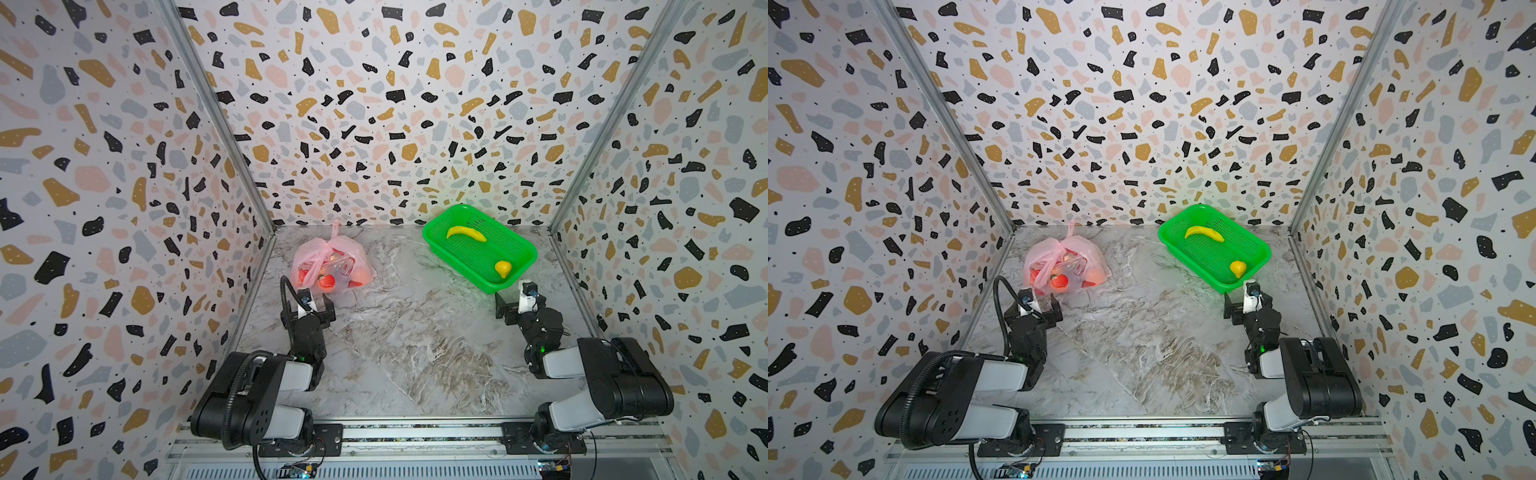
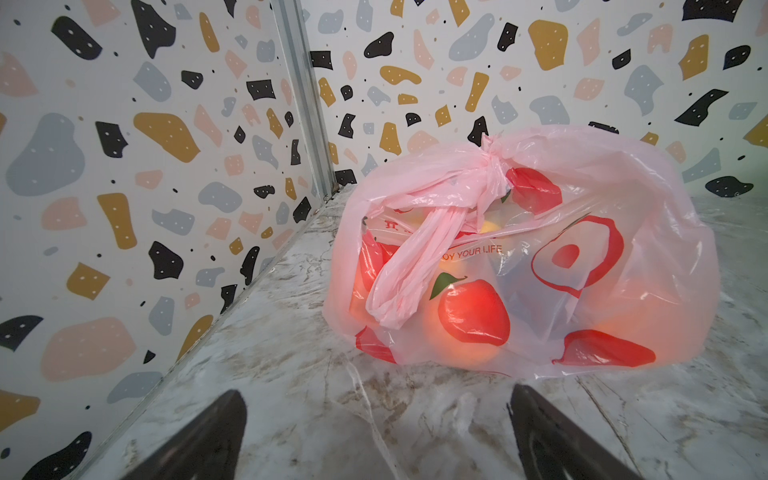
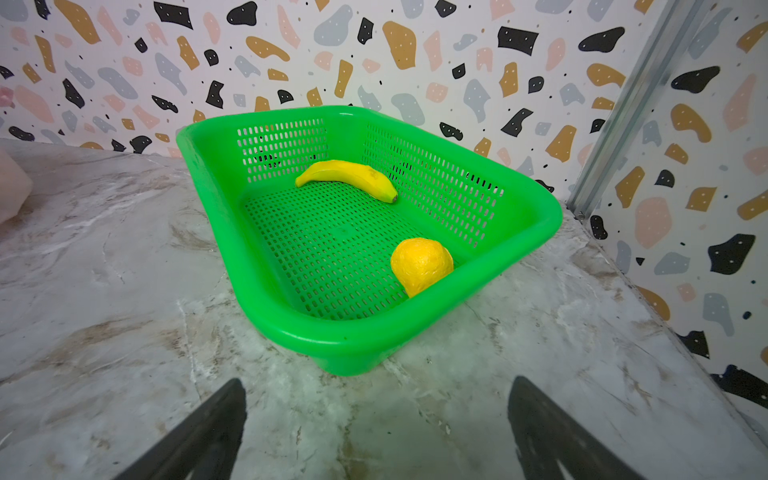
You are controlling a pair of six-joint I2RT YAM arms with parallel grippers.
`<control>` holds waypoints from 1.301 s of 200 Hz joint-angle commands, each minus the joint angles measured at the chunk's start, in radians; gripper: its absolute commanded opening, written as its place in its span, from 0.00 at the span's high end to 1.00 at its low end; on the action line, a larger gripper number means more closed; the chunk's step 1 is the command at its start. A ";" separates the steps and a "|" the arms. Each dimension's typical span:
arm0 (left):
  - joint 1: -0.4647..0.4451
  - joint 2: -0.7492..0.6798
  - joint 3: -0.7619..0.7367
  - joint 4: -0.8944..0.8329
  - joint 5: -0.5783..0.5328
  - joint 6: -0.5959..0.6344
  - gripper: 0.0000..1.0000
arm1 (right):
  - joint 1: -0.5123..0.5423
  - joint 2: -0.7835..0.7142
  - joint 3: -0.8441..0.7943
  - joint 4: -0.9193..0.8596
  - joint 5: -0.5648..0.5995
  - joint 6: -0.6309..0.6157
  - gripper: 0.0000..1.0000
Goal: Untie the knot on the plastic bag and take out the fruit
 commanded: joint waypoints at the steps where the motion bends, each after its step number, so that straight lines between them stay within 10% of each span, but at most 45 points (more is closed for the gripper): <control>1: 0.005 0.002 0.004 0.057 -0.002 -0.006 0.01 | 0.000 0.002 0.004 0.000 -0.002 0.001 0.01; 88: 0.005 -0.009 0.010 0.062 -0.025 -0.010 0.00 | 0.004 -0.084 0.046 -0.144 0.060 0.026 0.01; 155: -0.014 -0.176 0.350 -0.648 -0.001 -0.073 0.01 | 0.179 -0.188 0.360 -0.763 0.148 0.069 0.01; 260: -0.139 -0.270 0.486 -0.914 0.150 -0.126 0.00 | 0.189 0.361 1.217 -1.444 -0.191 -0.221 0.02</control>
